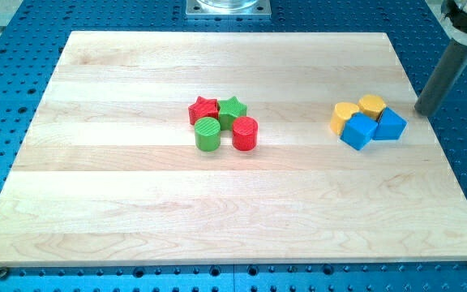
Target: Separate the blue blocks from the yellow blocks
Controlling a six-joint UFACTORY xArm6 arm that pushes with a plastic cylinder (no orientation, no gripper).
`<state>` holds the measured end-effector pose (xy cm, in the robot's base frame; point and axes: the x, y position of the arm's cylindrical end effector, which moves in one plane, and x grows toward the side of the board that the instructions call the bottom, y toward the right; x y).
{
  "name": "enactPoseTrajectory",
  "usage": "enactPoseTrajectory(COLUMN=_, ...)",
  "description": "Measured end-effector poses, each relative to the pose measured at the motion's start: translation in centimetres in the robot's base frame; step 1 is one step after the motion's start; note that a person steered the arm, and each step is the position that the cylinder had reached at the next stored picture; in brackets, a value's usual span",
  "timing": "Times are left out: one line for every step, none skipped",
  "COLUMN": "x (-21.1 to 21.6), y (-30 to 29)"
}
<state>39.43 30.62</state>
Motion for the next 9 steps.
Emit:
enactPoseTrajectory(x=1.5, y=-0.1)
enactPoseTrajectory(x=3.1, y=-0.4)
enactPoseTrajectory(x=4.2, y=-2.3)
enactPoseTrajectory(x=4.2, y=-7.2)
enactPoseTrajectory(x=4.2, y=-11.3)
enactPoseTrajectory(x=4.2, y=-12.7)
enactPoseTrajectory(x=2.8, y=-14.0)
enactPoseTrajectory(x=2.4, y=-17.3)
enactPoseTrajectory(x=1.7, y=-19.1)
